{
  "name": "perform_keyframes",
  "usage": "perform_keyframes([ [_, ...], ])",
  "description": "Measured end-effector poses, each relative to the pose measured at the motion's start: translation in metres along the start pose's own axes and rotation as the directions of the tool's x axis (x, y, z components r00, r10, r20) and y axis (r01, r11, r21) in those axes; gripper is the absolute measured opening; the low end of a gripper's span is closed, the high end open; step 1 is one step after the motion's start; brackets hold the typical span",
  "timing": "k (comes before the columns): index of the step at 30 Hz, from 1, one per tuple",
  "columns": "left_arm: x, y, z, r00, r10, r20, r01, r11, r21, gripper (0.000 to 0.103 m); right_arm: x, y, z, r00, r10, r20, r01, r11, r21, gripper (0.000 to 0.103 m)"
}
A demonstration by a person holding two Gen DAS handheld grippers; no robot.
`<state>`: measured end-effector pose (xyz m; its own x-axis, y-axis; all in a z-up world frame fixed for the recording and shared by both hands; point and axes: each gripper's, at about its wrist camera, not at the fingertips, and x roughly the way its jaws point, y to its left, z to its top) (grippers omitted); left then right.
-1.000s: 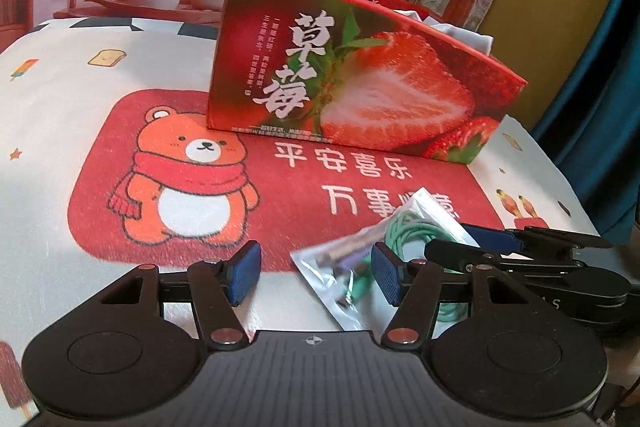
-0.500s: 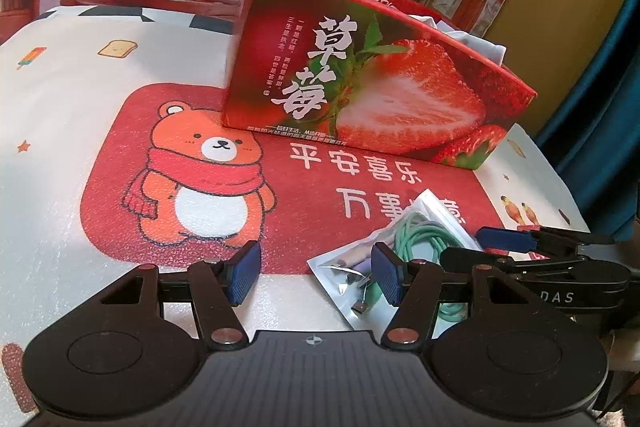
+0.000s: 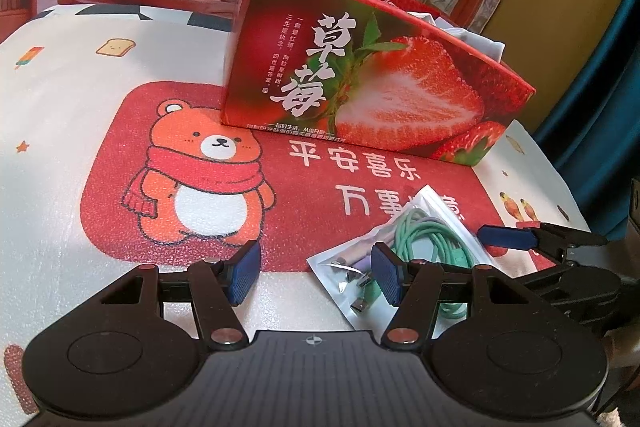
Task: Organize soft objects
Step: 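Move both grippers to the clear bag of green cables, then close both grippers on the clear cable bag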
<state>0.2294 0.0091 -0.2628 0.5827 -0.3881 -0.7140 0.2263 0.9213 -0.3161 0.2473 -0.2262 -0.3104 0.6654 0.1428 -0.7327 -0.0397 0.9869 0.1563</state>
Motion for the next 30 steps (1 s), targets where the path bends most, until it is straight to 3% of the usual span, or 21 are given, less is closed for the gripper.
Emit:
perform_keyframes([
  [4, 0.000, 0.000, 0.000, 1.000, -0.001, -0.006, 0.001, 1.000, -0.005, 0.063, -0.003, -0.005, 0.003, 1.000, 0.011, -0.011, -0.011, 1.000, 0.006, 0.093],
  [8, -0.003, -0.001, -0.001, 0.999, -0.015, -0.030, 0.014, 1.000, -0.022, 0.063, -0.008, -0.003, 0.002, 0.999, 0.031, -0.029, -0.033, 0.997, -0.070, 0.077],
  [13, -0.006, -0.004, -0.004, 0.996, -0.054, -0.073, 0.050, 0.998, -0.047, 0.063, -0.014, 0.000, 0.004, 0.997, 0.048, -0.061, -0.057, 0.987, -0.152, 0.072],
  [16, -0.003, -0.009, -0.004, 0.993, -0.074, -0.093, 0.068, 0.996, -0.056, 0.064, -0.017, -0.003, 0.000, 0.995, 0.070, -0.064, -0.078, 0.988, -0.132, 0.069],
  [23, 0.012, -0.024, 0.004, 0.991, -0.075, -0.115, 0.072, 0.997, -0.023, 0.067, -0.023, -0.006, -0.012, 0.996, 0.089, 0.008, -0.088, 0.990, -0.108, 0.064],
  [30, 0.024, -0.031, 0.009, 0.992, -0.079, -0.103, 0.077, 0.997, -0.018, 0.082, -0.028, -0.004, -0.024, 0.992, 0.096, 0.078, -0.086, 0.989, -0.117, 0.058],
])
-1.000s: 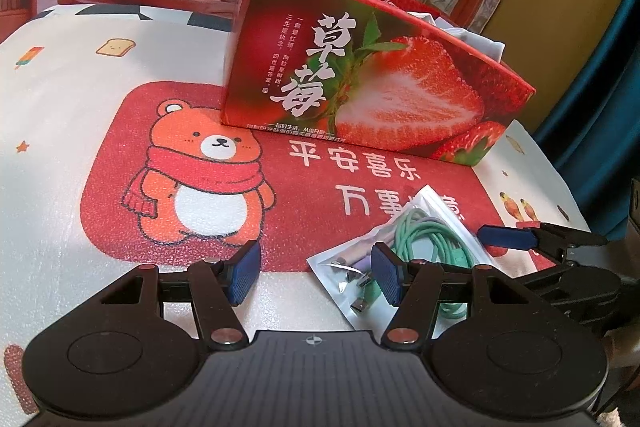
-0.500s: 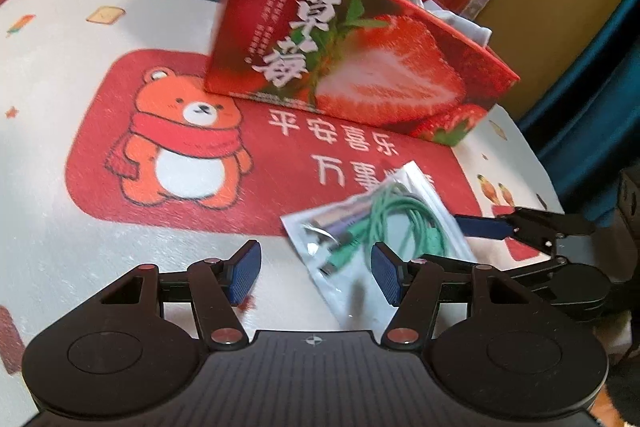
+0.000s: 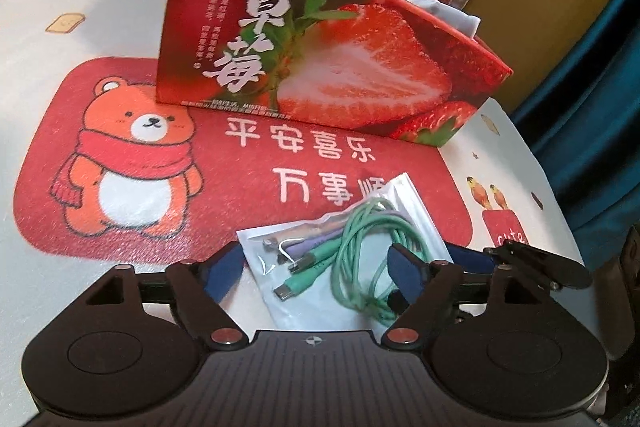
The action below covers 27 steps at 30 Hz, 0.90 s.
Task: Organize soft objects
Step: 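Close both grippers on the clear cable bag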
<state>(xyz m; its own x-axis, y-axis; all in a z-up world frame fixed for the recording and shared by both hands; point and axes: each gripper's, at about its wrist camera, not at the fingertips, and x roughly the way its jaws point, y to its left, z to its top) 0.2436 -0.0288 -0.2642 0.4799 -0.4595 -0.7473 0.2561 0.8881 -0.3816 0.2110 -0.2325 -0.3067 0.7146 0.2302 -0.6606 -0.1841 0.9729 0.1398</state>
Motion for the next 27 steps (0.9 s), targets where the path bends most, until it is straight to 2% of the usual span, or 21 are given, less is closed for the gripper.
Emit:
perform_keyframes([
  [8, 0.017, -0.011, 0.013, 0.999, 0.032, 0.010, -0.033, 0.997, 0.072, 0.083, -0.001, 0.001, -0.002, 1.000, -0.002, 0.013, 0.002, 1.000, 0.004, 0.058],
  [10, 0.020, -0.011, 0.017, 1.000, 0.022, 0.009, -0.022, 0.997, 0.068, 0.081, 0.000, 0.001, 0.001, 1.000, -0.004, 0.007, 0.004, 1.000, 0.013, 0.058],
  [14, 0.023, -0.005, 0.024, 1.000, -0.004, 0.009, 0.004, 0.999, 0.032, 0.068, 0.007, -0.001, 0.007, 1.000, 0.000, -0.025, 0.001, 0.999, 0.036, 0.058],
  [18, 0.024, -0.007, 0.027, 1.000, 0.004, -0.011, -0.004, 0.997, 0.075, 0.062, 0.013, -0.004, 0.014, 0.998, 0.003, -0.062, -0.001, 0.999, 0.042, 0.058],
  [27, 0.010, 0.007, 0.017, 0.998, -0.052, -0.029, 0.054, 0.996, 0.074, 0.061, 0.016, -0.008, 0.021, 0.991, 0.042, -0.124, -0.040, 0.999, 0.014, 0.058],
])
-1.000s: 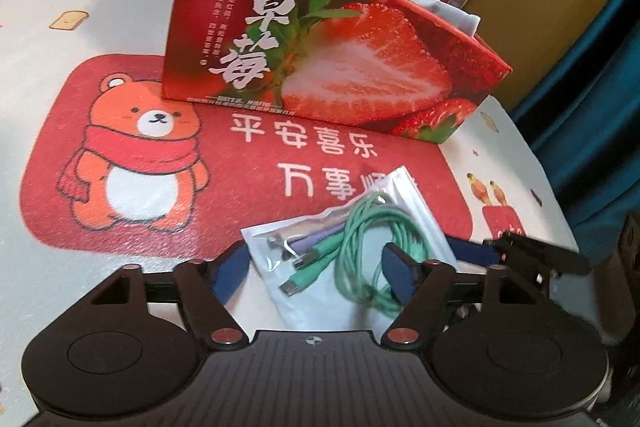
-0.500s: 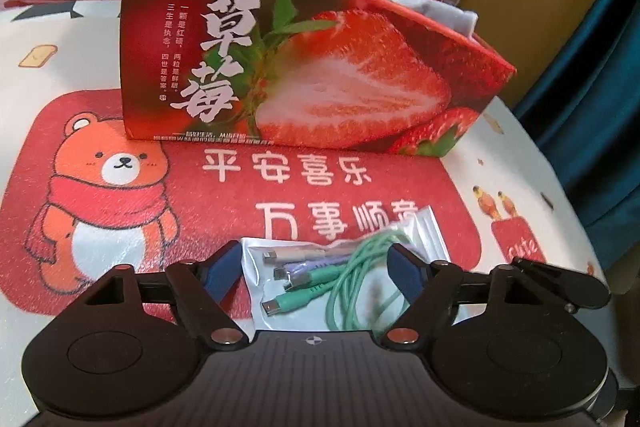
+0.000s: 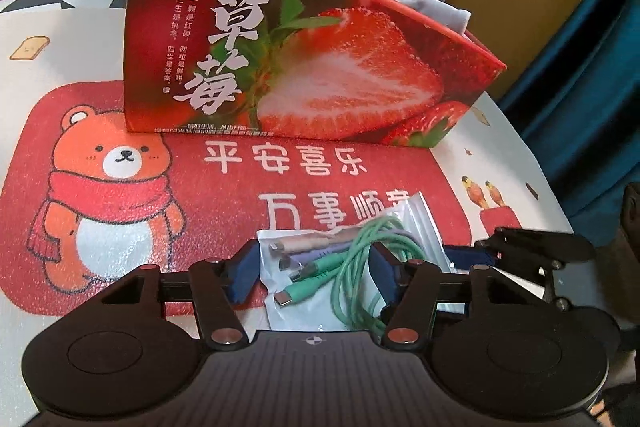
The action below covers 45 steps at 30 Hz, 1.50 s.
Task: Organize soft objects
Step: 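Close both grippers on the clear cable bag, then lift the cable bag with both grippers and lower it into the box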
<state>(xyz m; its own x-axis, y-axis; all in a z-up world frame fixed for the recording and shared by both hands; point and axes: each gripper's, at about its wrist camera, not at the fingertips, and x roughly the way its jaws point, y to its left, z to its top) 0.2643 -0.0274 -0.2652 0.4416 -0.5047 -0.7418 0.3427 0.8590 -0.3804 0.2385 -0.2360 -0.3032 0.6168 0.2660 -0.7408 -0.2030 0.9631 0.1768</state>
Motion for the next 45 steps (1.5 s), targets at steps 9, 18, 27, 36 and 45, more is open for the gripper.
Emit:
perform_keyframes([
  [9, -0.005, 0.000, -0.006, 1.000, 0.005, -0.003, -0.004, 0.999, 0.043, 0.059, -0.001, -0.002, 0.005, 0.998, 0.026, -0.049, -0.028, 0.999, -0.035, 0.048],
  [18, -0.003, -0.003, -0.007, 1.000, 0.013, 0.010, -0.013, 0.999, 0.042, 0.054, -0.005, -0.004, 0.002, 0.999, 0.021, -0.028, -0.021, 1.000, 0.007, 0.041],
  [27, -0.008, 0.002, -0.012, 1.000, 0.002, 0.003, -0.002, 0.997, 0.077, 0.044, -0.006, -0.003, -0.002, 1.000, 0.017, -0.007, -0.017, 1.000, -0.001, 0.041],
  [36, -0.011, 0.001, -0.017, 0.999, 0.014, 0.034, -0.016, 0.996, 0.083, 0.037, -0.009, -0.005, -0.004, 1.000, 0.007, 0.020, -0.008, 0.999, 0.054, 0.034],
  [45, -0.012, 0.002, -0.020, 0.999, 0.010, 0.043, -0.012, 0.998, 0.054, 0.037, -0.010, -0.011, -0.005, 0.999, 0.009, 0.036, -0.014, 0.991, 0.131, 0.027],
])
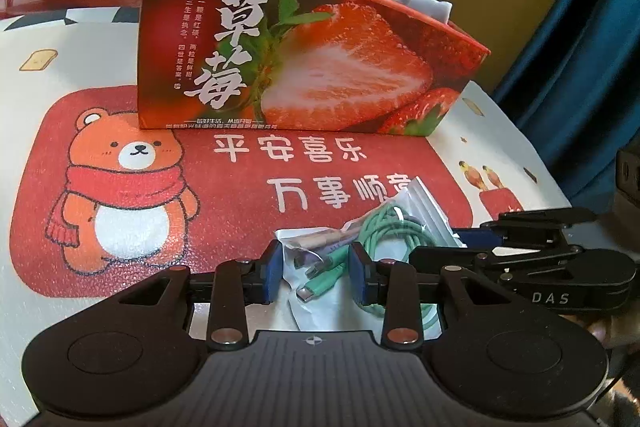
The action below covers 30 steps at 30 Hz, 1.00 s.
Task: Organize soft objects
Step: 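Lift the cable bag with both grippers and lower it into the box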
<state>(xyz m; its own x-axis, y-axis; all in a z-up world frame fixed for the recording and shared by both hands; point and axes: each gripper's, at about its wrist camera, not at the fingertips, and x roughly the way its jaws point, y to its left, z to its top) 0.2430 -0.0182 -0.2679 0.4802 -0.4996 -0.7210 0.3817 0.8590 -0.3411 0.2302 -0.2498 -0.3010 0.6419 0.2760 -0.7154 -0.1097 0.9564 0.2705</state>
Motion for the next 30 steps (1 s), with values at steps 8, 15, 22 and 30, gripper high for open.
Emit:
perform_keyframes([
  [8, -0.017, -0.007, 0.014, 0.998, -0.006, 0.069, 0.005, 1.000, 0.015, 0.037, -0.012, 0.007, 0.006, 0.995, -0.038, 0.094, 0.040, 0.999, -0.015, 0.025],
  [15, -0.037, -0.016, 0.034, 0.989, 0.005, 0.148, -0.010, 0.999, 0.033, 0.037, -0.029, 0.014, 0.026, 0.982, -0.057, 0.179, 0.065, 0.997, -0.042, 0.024],
  [22, -0.055, -0.022, 0.068, 0.976, 0.018, 0.218, -0.028, 0.999, 0.042, 0.037, -0.043, 0.020, 0.058, 0.967, -0.061, 0.249, 0.076, 0.996, -0.053, 0.024],
  [30, -0.061, -0.025, 0.122, 0.957, 0.043, 0.287, -0.060, 0.997, 0.050, 0.037, -0.049, 0.019, 0.114, 0.946, -0.063, 0.318, 0.091, 0.993, -0.074, 0.024],
])
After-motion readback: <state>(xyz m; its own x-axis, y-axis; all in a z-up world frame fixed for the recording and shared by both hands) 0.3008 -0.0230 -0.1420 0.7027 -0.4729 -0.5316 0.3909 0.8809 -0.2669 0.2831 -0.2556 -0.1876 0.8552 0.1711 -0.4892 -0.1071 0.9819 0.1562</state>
